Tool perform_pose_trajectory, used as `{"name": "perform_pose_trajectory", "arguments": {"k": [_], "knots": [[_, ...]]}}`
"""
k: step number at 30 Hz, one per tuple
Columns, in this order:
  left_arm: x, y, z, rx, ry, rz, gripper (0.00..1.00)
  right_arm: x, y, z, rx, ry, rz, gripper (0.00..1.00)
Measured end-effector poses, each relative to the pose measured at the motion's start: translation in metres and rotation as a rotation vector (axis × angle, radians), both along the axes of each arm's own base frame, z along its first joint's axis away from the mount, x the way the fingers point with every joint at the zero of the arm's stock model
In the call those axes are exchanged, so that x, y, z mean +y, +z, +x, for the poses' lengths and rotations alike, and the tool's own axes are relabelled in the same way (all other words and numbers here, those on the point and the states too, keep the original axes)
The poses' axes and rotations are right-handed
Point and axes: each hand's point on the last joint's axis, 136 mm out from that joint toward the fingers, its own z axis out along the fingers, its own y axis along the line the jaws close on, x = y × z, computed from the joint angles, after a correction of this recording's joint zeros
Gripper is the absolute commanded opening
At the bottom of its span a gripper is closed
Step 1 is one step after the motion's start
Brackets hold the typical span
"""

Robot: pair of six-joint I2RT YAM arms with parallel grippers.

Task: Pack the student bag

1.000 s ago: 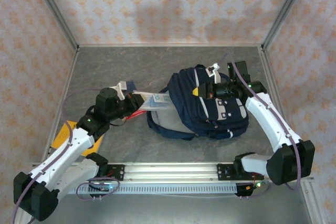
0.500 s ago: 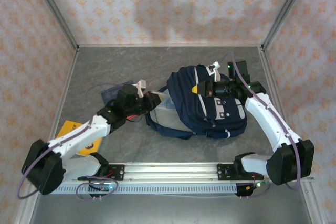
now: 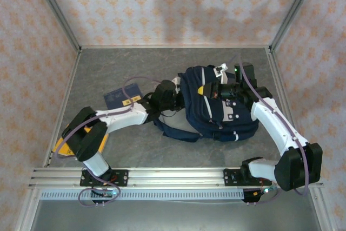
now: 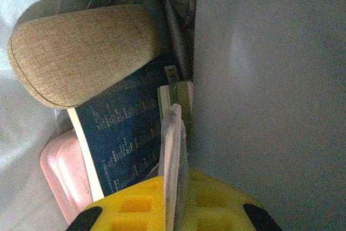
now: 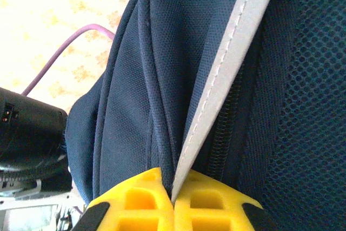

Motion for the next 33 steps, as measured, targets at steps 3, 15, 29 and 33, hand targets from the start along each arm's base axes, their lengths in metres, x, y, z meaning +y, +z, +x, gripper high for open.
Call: {"name": "perform_pose_trajectory", "arguments": {"k": [3, 15, 29, 33], "knots": [[-0.019, -0.015, 0.011, 0.012, -0.002, 0.001, 0.0, -0.005, -0.007, 0.002, -0.008, -0.043, -0.016, 0.0], [-0.046, -0.04, 0.016, 0.061, -0.046, 0.045, 0.54, -0.029, -0.021, 0.0, -0.058, -0.133, -0.156, 0.0], [0.064, -0.009, -0.019, 0.06, -0.004, 0.177, 0.64, -0.041, -0.031, -0.005, -0.142, -0.108, -0.352, 0.0], [0.1, 0.016, -0.022, 0.016, 0.035, 0.208, 0.64, -0.051, -0.042, 0.002, -0.146, -0.127, -0.468, 0.0]]}}
